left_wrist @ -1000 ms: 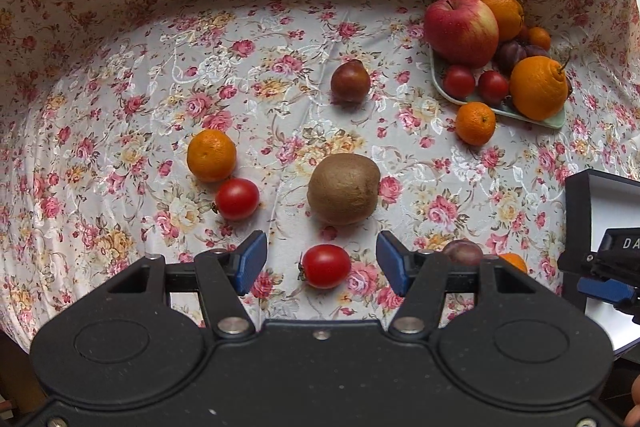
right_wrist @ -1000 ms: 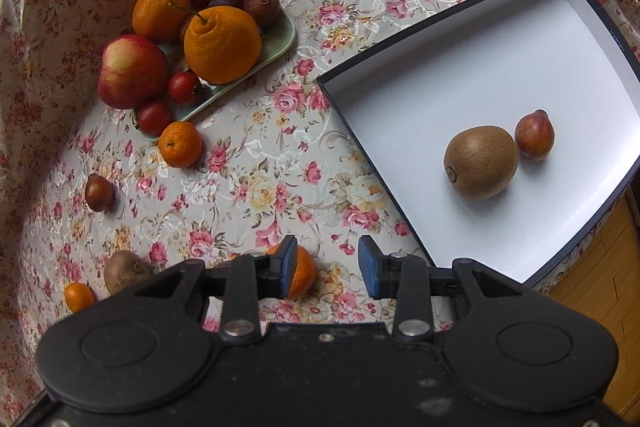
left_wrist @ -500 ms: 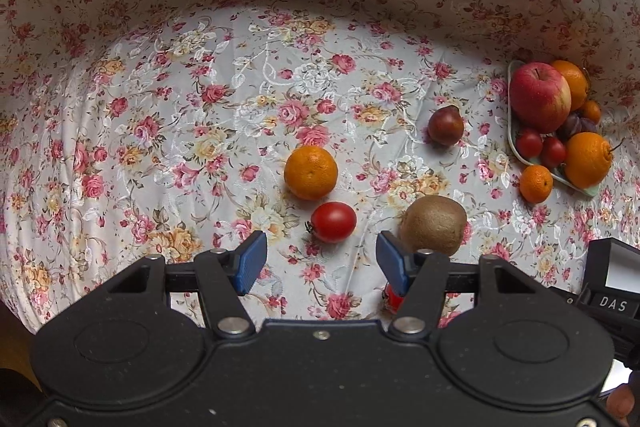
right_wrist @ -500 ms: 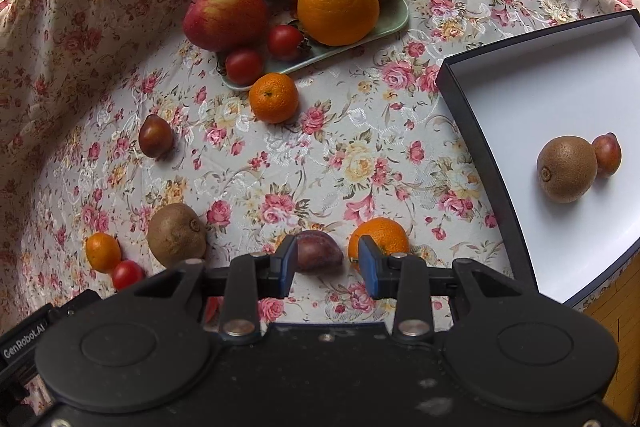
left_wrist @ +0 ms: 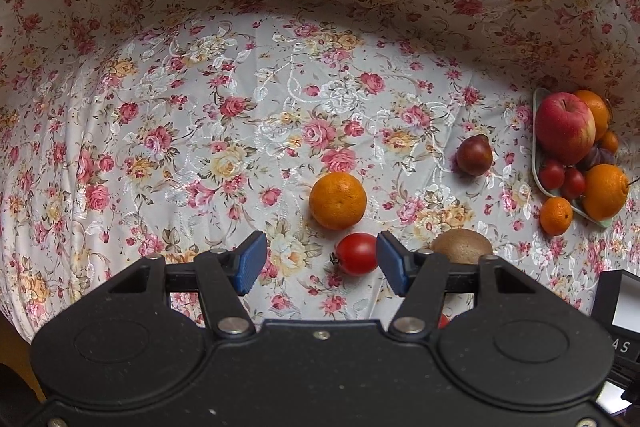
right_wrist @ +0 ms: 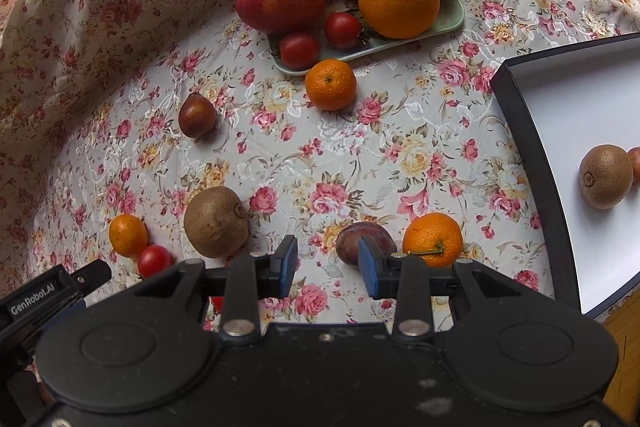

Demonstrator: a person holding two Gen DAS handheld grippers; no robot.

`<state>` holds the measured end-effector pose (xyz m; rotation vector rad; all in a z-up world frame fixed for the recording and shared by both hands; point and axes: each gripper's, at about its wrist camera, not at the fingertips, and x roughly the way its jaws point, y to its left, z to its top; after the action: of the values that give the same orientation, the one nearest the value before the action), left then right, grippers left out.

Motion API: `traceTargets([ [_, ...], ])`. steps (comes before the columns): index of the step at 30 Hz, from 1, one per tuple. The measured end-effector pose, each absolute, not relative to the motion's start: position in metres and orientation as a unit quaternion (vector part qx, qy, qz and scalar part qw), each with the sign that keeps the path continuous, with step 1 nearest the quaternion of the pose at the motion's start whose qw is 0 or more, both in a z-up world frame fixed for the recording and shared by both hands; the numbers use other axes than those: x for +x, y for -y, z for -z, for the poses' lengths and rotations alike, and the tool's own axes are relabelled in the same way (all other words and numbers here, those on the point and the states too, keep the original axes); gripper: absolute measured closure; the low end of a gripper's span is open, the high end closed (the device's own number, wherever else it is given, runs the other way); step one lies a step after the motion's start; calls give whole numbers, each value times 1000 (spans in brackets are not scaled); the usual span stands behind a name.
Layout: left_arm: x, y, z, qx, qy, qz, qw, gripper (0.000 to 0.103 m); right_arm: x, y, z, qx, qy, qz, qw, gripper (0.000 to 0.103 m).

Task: Organize fruits
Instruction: 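Move the left tool to the mandarin while the right tool approaches the plum, then grasp the mandarin with the left tool and lift it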

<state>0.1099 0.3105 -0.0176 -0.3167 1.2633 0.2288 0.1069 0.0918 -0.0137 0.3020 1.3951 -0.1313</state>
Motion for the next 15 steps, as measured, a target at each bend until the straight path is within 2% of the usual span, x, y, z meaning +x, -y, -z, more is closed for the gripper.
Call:
traceTargets([
  [6, 130, -306, 24, -138, -586, -105, 791, 39, 107, -86, 9, 145, -635, 61, 756, 66],
  [12, 145, -296, 43, -77, -595, -108, 792, 39, 105, -77, 4, 166, -633, 58, 754, 66],
  [15, 148, -296, 54, -87, -608, -101, 782, 39, 103, -71, 1, 175, -632, 57, 753, 66],
])
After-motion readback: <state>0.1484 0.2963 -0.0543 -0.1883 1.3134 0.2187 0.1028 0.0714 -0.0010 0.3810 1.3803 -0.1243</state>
